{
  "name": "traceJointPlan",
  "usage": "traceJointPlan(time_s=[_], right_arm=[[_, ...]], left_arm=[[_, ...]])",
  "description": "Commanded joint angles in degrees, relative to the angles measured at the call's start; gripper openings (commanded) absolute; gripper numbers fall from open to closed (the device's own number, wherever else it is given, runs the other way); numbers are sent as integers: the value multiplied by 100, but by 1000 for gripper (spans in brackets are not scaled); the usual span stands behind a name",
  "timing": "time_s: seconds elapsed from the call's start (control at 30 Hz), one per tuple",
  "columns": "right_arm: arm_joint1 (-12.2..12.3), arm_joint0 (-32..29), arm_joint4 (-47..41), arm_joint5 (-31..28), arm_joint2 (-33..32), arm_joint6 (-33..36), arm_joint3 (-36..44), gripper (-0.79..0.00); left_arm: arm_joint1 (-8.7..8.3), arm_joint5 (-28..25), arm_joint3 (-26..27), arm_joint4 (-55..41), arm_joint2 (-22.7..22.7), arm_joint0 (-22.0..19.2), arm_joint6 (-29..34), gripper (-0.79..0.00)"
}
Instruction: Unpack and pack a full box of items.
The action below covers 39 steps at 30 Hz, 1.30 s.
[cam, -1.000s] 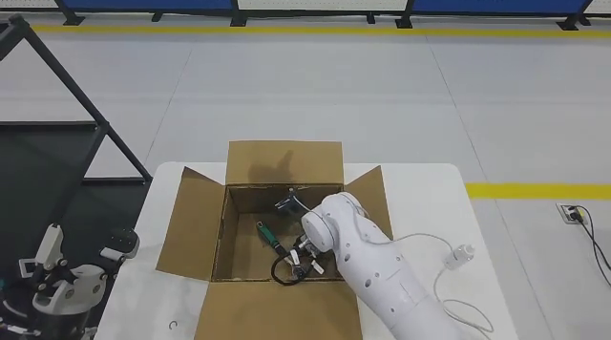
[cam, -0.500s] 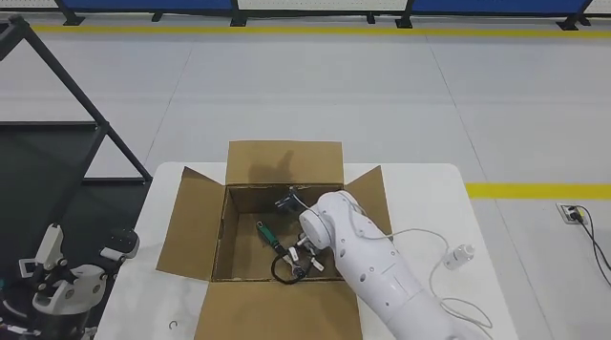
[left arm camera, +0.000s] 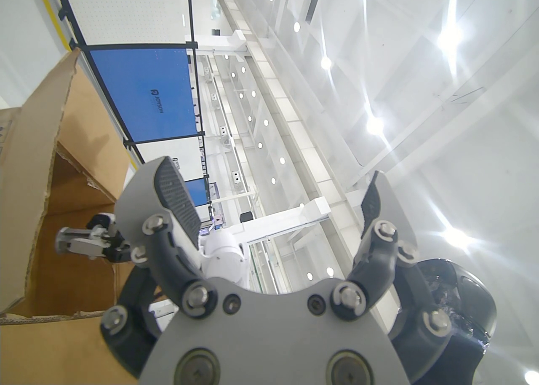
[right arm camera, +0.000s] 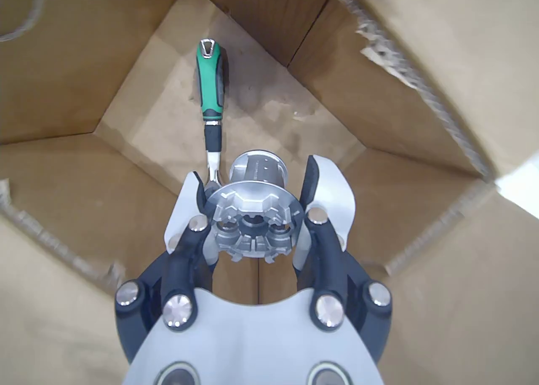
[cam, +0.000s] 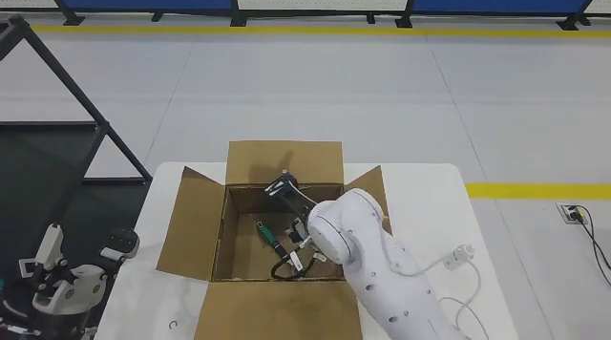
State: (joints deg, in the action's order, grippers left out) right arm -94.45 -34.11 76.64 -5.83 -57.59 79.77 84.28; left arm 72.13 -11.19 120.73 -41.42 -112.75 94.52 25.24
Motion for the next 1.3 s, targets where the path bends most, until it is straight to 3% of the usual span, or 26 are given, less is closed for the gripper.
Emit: traceJointPlan(time_s=[0.0,0.17,0.7,1.0,1.27], right_arm=[[66,-355,218,-52,-107,169,956,-785],[169,-986,445,-101,-344,356,2300,-785],[193,-1114,569,-86,-406,110,2552,-785],[277,-1535,534,488,-1438,191,4146,-785],[371,-1839,552,721,-2480,446,4502,-785]], left_arm=[[0,0,0,0,0,0,0,0],[0,0,0,0,0,0,0,0],[0,0,0,0,0,0,0,0],[0,0,0,0,0,0,0,0],[0,0,0,0,0,0,0,0]])
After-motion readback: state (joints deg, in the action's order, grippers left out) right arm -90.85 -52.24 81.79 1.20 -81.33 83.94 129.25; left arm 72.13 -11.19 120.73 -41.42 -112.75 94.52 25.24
